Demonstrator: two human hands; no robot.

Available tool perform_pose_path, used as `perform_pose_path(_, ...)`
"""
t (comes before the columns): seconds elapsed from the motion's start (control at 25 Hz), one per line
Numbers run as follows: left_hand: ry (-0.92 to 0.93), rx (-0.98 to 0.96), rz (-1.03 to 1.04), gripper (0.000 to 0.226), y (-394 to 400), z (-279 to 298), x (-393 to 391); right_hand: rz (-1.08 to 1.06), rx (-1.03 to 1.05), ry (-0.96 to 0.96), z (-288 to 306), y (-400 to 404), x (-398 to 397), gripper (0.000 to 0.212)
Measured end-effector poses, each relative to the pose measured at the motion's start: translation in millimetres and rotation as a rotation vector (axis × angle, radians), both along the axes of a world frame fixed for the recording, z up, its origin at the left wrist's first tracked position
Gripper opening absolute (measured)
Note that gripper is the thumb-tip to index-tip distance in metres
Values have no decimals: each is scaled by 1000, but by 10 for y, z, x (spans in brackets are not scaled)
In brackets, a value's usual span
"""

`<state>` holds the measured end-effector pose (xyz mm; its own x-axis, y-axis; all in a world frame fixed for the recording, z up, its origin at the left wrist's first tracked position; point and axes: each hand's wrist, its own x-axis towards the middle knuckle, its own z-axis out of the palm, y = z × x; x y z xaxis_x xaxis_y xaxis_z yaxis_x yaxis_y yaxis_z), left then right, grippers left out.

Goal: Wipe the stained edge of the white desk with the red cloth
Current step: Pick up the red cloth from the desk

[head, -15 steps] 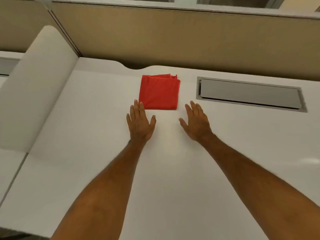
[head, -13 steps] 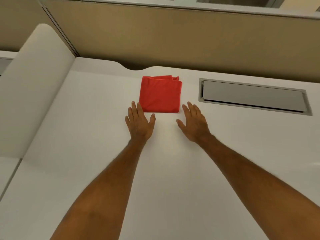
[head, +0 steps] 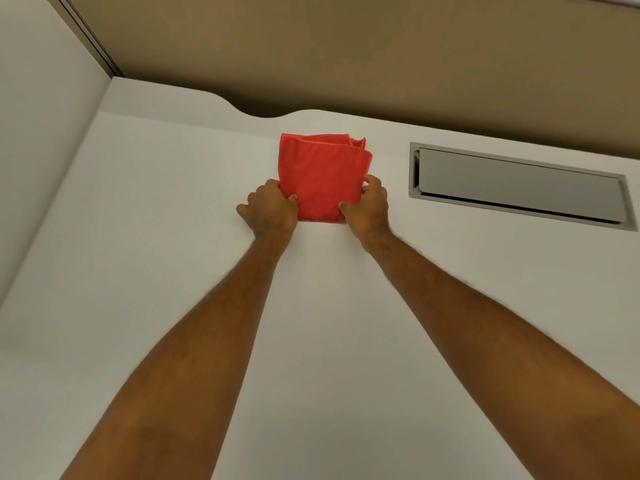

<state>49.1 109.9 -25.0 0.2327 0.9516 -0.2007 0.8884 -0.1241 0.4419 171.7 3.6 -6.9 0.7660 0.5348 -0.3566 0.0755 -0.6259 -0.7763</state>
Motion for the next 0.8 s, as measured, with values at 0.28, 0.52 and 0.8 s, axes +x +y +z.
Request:
perform_pose_path(0.28,-486,-316,190,10,-182,160,-6,-265,82,482,223,-59,28,13)
perform_pose_path(0.52,-1078,-974,486,33,-814,516,-41,-451,301,931,655,-802,107,11)
perform_pose_path(0.8,-1260,-1349,400,36,-2190,822,-18,-475,404,805,999,-2353,123,28)
